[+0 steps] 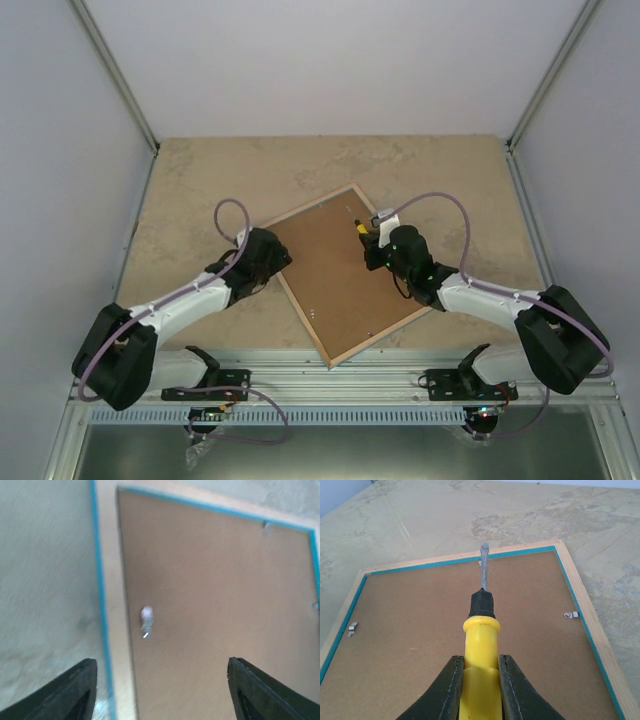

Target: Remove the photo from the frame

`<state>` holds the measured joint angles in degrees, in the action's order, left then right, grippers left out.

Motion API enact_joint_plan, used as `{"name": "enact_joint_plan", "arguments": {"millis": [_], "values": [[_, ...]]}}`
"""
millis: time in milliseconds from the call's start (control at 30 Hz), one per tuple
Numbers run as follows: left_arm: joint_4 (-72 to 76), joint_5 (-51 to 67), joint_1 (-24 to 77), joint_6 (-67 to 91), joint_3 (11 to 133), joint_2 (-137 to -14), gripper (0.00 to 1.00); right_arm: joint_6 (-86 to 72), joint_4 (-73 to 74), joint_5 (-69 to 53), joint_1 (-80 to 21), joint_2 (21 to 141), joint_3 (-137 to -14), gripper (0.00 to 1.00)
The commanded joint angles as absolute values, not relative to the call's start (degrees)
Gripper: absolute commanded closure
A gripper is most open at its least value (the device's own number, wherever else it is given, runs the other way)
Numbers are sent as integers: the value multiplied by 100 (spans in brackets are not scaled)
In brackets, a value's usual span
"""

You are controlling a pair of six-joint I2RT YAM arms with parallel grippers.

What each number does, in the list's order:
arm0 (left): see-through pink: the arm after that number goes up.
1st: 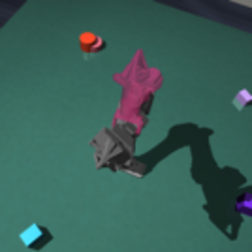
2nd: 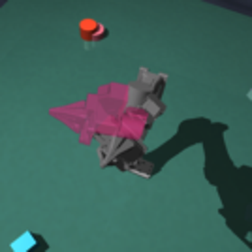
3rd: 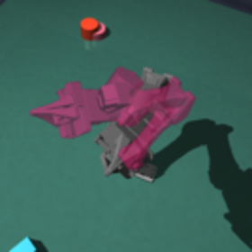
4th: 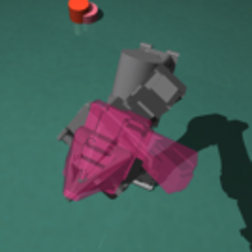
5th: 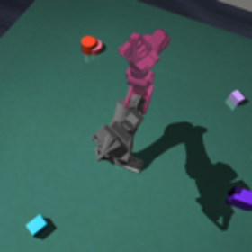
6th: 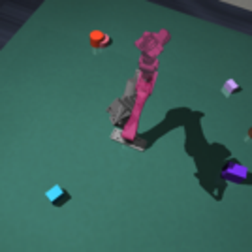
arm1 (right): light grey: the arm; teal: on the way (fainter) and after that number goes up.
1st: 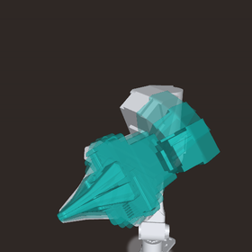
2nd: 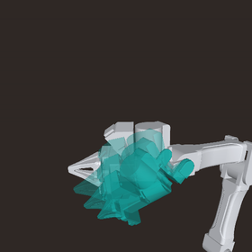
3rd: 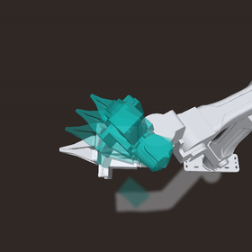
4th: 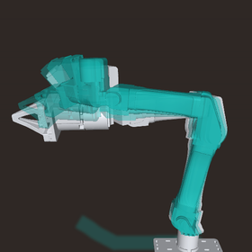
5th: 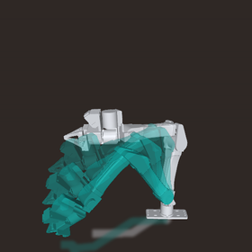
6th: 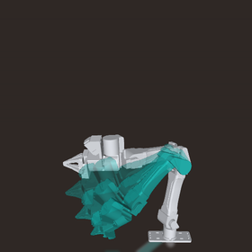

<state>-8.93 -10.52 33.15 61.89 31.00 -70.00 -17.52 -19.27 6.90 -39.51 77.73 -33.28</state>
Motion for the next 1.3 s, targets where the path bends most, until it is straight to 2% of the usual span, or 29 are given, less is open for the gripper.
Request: {"name": "enact_joint_plan", "arguments": {"millis": [0,100,333,633,867,1267], "values": [[-1312,-1582,3139,4777,3873,-7583,23,-1659,-2105,838,-3927,7624,-3244,99],[-1274,-1502,2976,4006,4466,-8224,17,-1664,-2109,812,-3927,7588,-3235,100],[-1162,-1148,2782,2299,5925,-9622,8,-1678,-2153,655,-3925,7603,-3234,99],[-1261,-154,2284,957,7071,-10820,6,-1709,-2199,471,-3927,7649,-3250,99],[-1486,601,2181,472,7752,-11467,7,-1705,-2193,448,-3921,7724,-3276,99],[-1940,813,2102,229,8579,-12275,17,-1682,-2180,423,-3930,7786,-3311,100]]}}
